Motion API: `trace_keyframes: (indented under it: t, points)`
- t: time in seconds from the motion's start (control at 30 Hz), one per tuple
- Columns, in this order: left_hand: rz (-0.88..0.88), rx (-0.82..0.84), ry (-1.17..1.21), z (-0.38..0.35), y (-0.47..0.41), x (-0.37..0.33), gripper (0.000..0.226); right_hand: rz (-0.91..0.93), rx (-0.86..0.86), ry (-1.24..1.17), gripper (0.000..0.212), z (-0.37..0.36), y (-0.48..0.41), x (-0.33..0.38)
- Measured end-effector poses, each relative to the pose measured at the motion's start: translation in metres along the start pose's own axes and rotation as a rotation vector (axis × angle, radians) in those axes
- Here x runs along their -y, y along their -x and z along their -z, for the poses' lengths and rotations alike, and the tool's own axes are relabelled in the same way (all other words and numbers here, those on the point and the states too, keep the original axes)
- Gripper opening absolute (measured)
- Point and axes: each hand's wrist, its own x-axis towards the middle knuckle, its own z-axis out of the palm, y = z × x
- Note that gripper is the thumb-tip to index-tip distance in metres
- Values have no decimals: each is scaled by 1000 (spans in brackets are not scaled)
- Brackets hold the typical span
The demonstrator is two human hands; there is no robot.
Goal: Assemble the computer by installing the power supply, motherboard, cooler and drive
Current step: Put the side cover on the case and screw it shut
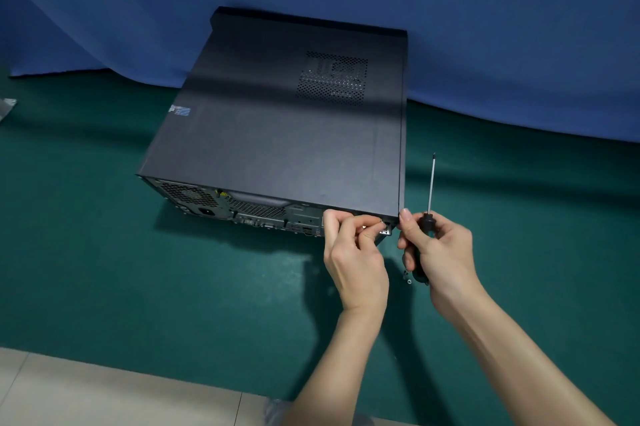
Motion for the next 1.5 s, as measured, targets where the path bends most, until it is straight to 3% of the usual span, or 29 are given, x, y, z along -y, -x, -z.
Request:
trace_keyframes:
  t: [0.6, 0.93, 1.5]
  points:
    - [-92, -36, -71, -2, -2, 4, 18, -4, 23, -11, 28, -1, 3, -2]
    - [15, -72, 58, -6, 2, 5, 13, 16, 27, -16, 28, 0, 2, -5]
    - [26, -97, 108, -11, 7, 3, 16, 27, 54, -46, 28, 1, 2, -8]
